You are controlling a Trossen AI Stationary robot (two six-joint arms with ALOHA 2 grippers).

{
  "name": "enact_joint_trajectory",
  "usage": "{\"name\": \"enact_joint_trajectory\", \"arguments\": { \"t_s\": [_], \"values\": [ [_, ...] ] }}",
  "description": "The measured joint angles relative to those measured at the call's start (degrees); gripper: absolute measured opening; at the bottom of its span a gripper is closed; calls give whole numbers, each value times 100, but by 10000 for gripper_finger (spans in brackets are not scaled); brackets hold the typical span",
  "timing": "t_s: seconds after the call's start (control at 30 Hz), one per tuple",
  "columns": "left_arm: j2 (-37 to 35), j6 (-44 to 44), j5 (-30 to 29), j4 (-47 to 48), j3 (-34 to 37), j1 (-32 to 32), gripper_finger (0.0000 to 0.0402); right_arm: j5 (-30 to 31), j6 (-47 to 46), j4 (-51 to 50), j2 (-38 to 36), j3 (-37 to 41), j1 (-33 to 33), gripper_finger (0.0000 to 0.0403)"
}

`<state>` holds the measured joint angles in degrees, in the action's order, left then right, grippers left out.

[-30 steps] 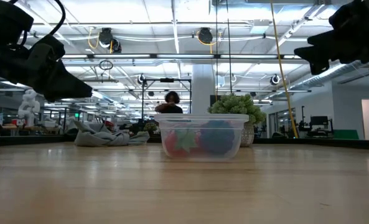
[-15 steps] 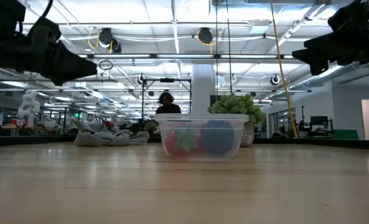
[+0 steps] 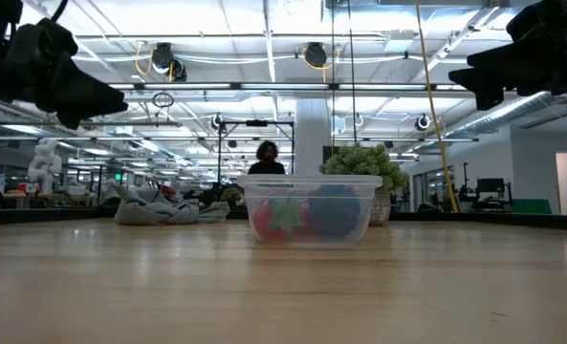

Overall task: Pick and placing Produce into tupperware
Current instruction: Return to Home Position

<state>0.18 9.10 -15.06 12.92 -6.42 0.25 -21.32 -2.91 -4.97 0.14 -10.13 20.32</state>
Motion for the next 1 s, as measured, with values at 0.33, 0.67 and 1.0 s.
{"name": "enact_joint_trajectory", "arguments": {
  "t_s": [0.33,0.67,1.0],
  "values": [
    [239,-177,-152,-439,220,-187,152,-146,88,48,-4,143,1,193],
    [243,5,-152,-439,221,-189,152,-292,409,454,-4,414,1,193],
    [243,225,-148,-441,223,-187,152,-860,78,1402,8,901,-1,193]
  ]
}}
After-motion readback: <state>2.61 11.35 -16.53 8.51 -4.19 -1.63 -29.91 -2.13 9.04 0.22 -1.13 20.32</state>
